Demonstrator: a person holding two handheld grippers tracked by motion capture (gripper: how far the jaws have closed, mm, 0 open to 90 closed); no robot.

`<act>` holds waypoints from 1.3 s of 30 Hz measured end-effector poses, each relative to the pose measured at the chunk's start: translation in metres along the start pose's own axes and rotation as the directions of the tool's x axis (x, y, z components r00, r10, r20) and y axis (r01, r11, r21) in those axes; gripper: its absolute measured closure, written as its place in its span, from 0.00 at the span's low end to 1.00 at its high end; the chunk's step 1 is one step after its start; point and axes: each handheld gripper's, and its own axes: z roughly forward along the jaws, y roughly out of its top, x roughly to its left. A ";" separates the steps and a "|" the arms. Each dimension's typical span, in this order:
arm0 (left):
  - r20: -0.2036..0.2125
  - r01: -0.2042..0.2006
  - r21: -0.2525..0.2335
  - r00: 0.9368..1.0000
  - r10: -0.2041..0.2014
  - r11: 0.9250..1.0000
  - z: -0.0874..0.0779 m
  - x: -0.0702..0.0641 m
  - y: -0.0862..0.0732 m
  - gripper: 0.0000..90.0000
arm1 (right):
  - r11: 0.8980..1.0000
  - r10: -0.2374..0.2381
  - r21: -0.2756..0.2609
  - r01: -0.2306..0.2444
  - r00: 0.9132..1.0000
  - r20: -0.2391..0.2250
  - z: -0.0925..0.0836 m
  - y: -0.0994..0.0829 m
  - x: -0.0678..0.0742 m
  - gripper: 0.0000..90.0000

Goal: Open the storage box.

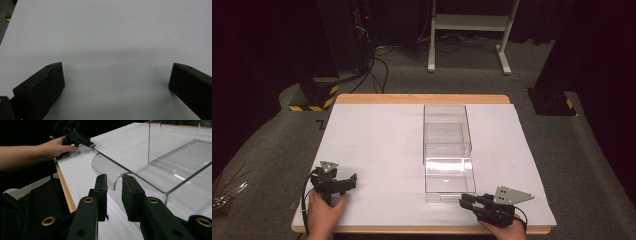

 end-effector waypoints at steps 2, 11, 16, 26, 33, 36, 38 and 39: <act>0.000 0.000 0.000 1.000 0.000 1.000 0.000 0.000 0.000 0.00 | 1.000 -0.006 -0.004 0.006 1.000 0.004 -0.002 0.000 0.000 0.83; 0.000 0.000 0.000 1.000 0.000 1.000 0.000 0.000 0.000 0.00 | 0.997 -0.022 -0.071 0.024 0.999 0.034 -0.011 0.009 0.002 0.82; 0.000 0.000 0.001 1.000 0.000 1.000 0.000 0.000 0.000 0.00 | 0.995 -0.016 -0.100 0.023 0.998 0.067 -0.015 0.014 0.000 0.81; 0.000 0.000 0.000 1.000 0.000 1.000 0.000 0.000 0.000 0.00 | 0.990 -0.007 -0.135 0.030 0.987 0.164 -0.024 0.019 -0.010 0.79; 0.000 0.000 0.000 1.000 0.000 1.000 0.000 0.000 0.000 0.00 | 0.989 0.010 -0.143 0.025 0.972 0.237 -0.029 0.020 -0.022 0.77; 0.000 0.000 0.000 1.000 0.000 1.000 0.000 0.000 0.000 0.00 | 0.990 0.018 -0.139 0.022 0.959 0.283 -0.032 0.021 -0.028 0.75; 0.000 0.000 0.000 1.000 0.000 1.000 0.000 0.000 0.000 0.00 | 0.991 0.021 -0.134 0.022 0.950 0.312 -0.034 0.022 -0.032 0.75; 0.000 0.000 0.000 1.000 0.000 1.000 0.000 0.000 0.000 0.00 | 0.991 0.021 -0.129 0.023 0.942 0.335 -0.035 0.022 -0.035 0.74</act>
